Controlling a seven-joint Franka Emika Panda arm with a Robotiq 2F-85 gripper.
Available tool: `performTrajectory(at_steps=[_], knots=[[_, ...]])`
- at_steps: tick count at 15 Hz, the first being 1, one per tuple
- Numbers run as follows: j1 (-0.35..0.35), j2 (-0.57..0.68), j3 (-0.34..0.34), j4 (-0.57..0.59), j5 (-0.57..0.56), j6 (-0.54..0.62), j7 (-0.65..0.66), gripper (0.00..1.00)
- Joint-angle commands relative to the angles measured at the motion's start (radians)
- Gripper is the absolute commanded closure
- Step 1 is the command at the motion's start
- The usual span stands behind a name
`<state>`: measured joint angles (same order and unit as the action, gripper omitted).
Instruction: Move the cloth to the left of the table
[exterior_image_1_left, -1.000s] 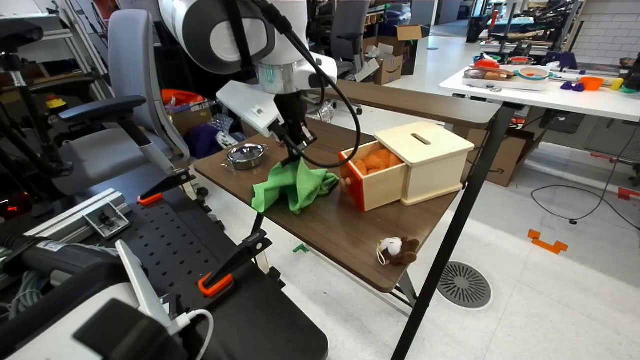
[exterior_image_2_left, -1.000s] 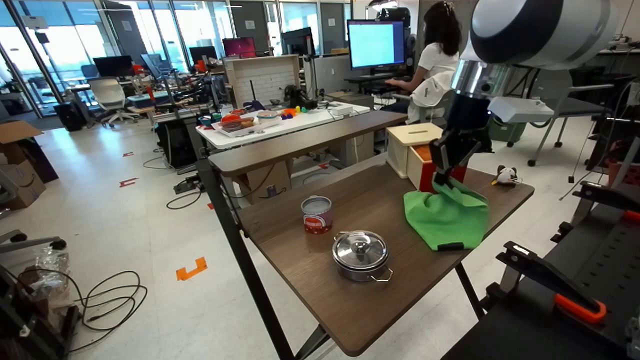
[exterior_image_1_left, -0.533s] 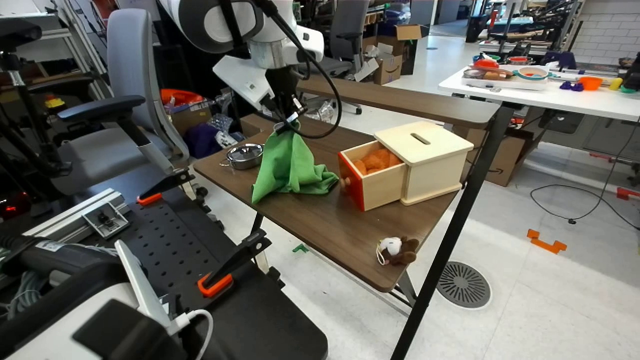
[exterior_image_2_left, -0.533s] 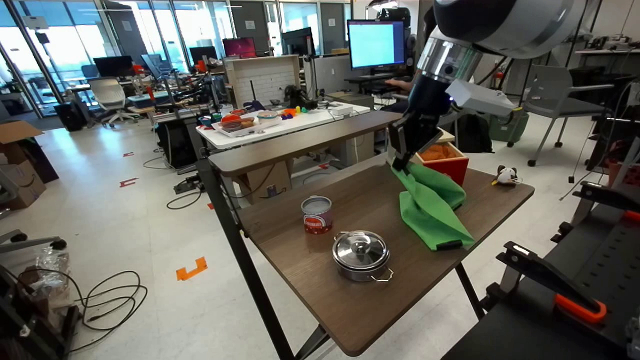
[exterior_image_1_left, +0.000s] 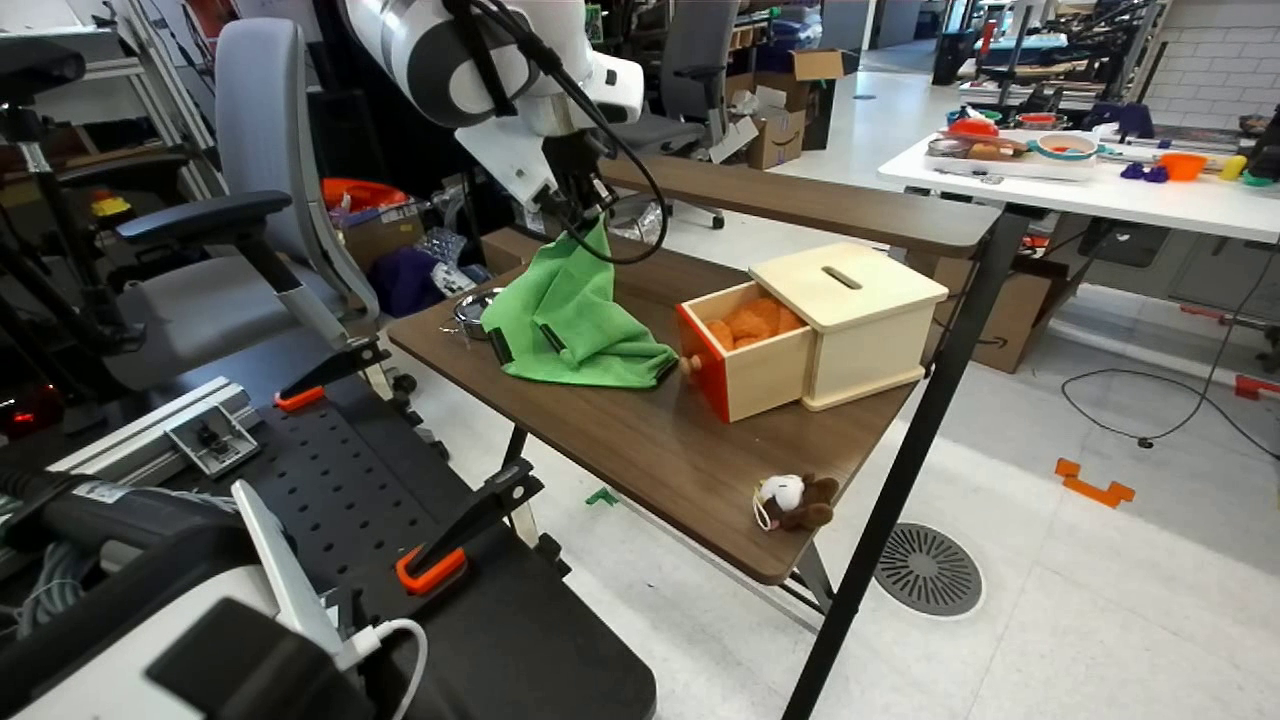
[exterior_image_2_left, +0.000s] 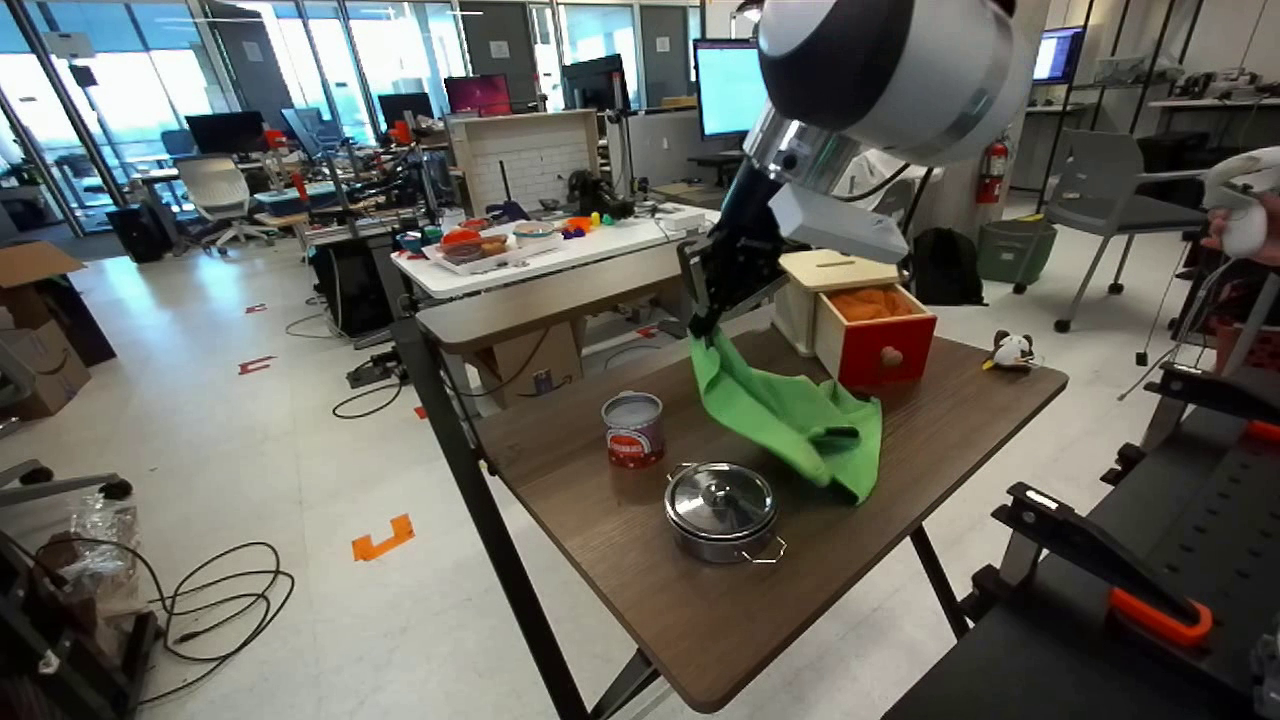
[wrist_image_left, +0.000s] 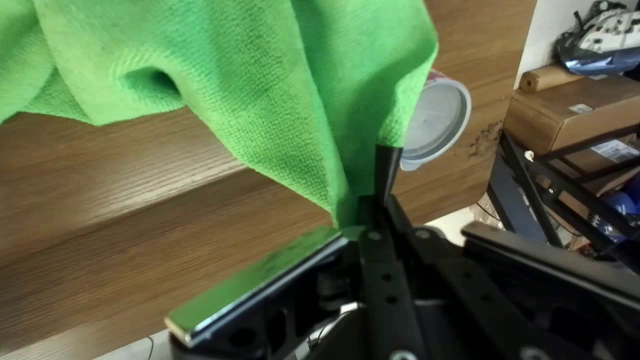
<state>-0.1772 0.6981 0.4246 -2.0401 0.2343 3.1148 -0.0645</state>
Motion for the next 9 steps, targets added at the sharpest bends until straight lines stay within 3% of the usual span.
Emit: performTrajectory(at_steps=[1,6,9], knots=[[0.037,0.126,-0.015,0.166,-0.010,0.043,0.051,0.99],[0.081,0.238,-0.055,0.338,-0.014,0.036,0.093,0.99],[0.120,0.295,-0.114,0.417,-0.021,0.021,0.109,0.99]])
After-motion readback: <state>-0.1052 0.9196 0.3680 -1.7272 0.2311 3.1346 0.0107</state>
